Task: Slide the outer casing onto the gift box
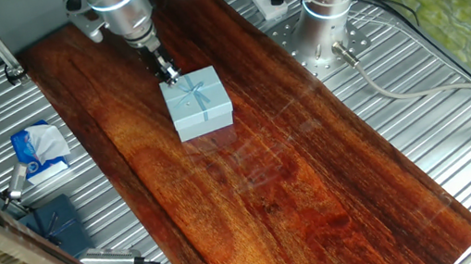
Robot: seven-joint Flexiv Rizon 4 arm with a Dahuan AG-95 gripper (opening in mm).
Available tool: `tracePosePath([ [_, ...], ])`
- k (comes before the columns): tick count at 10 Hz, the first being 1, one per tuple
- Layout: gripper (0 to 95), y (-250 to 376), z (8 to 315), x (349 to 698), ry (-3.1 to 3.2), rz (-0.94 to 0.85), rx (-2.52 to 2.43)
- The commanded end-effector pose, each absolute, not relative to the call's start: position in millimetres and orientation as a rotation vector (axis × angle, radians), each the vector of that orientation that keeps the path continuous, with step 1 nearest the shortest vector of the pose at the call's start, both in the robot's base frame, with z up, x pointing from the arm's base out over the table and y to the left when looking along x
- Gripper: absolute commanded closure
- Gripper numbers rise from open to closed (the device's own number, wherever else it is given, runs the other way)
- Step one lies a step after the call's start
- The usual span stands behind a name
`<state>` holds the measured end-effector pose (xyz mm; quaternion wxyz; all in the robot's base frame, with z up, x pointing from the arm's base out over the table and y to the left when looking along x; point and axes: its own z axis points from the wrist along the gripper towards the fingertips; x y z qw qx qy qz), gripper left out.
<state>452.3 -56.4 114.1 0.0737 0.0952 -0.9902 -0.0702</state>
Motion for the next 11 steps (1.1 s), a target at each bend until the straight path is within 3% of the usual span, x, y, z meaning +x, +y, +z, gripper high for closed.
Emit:
tracePosePath([
  [1,95.0,-56.1,113.5,451.3,-2.962,-0.241,0.324],
  [11,95.0,17.1,103.7,427.8,-2.961,-0.228,0.187],
])
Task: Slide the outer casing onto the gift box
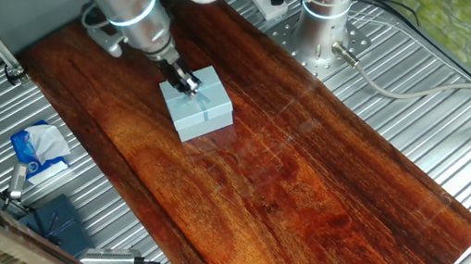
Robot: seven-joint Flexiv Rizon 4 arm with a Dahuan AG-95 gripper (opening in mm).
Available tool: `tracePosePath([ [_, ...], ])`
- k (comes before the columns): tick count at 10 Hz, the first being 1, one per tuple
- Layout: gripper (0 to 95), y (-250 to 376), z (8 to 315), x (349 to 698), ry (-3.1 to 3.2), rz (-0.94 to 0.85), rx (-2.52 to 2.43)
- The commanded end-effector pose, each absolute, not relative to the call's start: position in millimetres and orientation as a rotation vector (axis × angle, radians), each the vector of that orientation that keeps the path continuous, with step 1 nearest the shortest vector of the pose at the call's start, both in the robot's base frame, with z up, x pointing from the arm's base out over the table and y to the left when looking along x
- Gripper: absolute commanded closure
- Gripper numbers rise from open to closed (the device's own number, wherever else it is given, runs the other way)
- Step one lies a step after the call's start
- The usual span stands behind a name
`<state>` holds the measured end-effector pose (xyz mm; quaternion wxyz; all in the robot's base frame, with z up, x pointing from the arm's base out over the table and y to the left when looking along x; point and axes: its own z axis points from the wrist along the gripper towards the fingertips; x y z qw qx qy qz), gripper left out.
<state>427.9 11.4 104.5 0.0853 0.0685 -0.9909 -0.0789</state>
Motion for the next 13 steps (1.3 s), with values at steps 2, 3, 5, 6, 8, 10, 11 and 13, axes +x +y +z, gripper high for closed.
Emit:
tracePosePath([
  [2,95.0,28.0,102.8,429.7,-2.967,-0.224,0.150],
  [3,95.0,32.8,102.0,430.5,-2.969,-0.221,0.139],
  [5,95.0,41.9,98.4,432.5,-2.977,-0.215,0.118],
  [6,95.0,43.7,97.6,432.8,-2.977,-0.213,0.116],
  [8,95.0,43.5,95.8,433.3,-2.977,-0.213,0.129],
  [10,95.0,41.6,88.4,435.1,-2.981,-0.213,0.134],
  [11,95.0,41.1,86.3,435.6,-2.982,-0.212,0.134],
  [13,95.0,40.2,81.4,436.6,-2.984,-0.213,0.137],
])
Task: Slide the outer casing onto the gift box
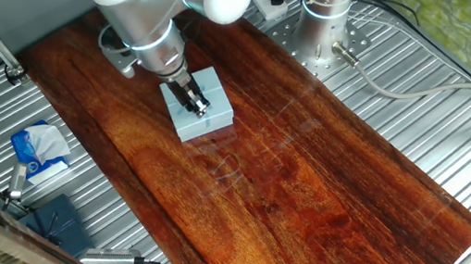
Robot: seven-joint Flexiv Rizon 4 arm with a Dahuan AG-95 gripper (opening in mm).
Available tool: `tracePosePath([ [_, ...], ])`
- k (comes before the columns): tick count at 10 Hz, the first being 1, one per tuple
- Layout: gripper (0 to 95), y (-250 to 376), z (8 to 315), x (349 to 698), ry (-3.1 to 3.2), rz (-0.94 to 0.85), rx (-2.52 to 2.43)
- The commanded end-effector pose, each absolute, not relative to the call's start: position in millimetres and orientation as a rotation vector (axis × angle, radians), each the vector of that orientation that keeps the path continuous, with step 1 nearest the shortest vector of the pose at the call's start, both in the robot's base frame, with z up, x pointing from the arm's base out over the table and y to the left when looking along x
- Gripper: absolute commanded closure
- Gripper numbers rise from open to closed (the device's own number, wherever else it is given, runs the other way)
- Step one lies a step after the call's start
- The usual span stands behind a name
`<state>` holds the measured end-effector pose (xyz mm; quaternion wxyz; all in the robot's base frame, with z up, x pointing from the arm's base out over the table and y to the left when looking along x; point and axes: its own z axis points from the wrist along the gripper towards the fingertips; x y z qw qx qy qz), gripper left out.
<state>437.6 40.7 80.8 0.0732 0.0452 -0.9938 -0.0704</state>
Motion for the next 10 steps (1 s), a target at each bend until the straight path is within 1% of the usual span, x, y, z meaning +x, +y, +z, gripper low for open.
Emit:
tracePosePath([
  [1,95.0,40.6,83.5,436.2,-2.983,-0.214,0.136],
  [10,95.0,48.5,112.4,428.6,-2.995,-0.055,0.164],
])
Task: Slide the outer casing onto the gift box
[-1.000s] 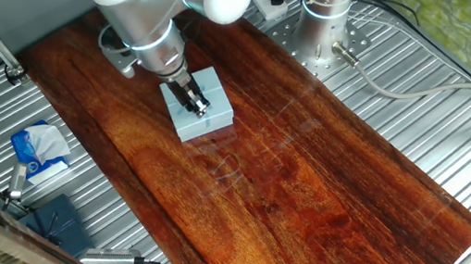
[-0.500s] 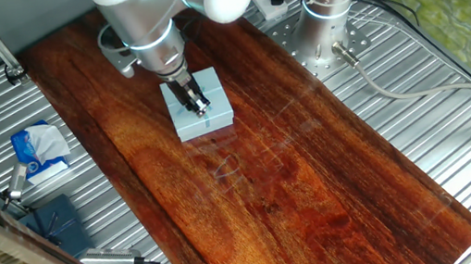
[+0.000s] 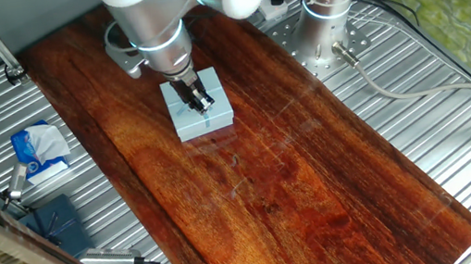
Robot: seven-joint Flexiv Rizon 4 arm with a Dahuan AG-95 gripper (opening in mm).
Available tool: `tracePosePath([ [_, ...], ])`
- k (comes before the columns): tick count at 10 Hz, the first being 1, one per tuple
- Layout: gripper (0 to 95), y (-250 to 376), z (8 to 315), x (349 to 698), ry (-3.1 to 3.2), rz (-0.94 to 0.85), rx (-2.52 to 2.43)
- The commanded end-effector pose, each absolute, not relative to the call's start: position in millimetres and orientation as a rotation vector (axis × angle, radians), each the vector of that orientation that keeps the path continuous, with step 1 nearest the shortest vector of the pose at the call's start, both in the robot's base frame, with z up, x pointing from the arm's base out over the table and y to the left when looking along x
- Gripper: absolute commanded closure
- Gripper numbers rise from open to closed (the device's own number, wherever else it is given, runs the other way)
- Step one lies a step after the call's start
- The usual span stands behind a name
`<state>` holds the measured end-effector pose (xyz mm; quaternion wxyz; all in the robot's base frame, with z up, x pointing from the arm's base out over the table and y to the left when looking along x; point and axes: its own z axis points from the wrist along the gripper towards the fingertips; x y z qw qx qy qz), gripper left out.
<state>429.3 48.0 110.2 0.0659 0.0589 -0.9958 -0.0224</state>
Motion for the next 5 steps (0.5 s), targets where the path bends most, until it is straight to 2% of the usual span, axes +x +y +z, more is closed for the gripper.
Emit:
tracePosePath([
  [1,95.0,50.1,116.8,427.1,-2.998,-0.045,0.155],
  [5,95.0,51.5,120.5,425.7,-2.996,-0.049,0.177],
])
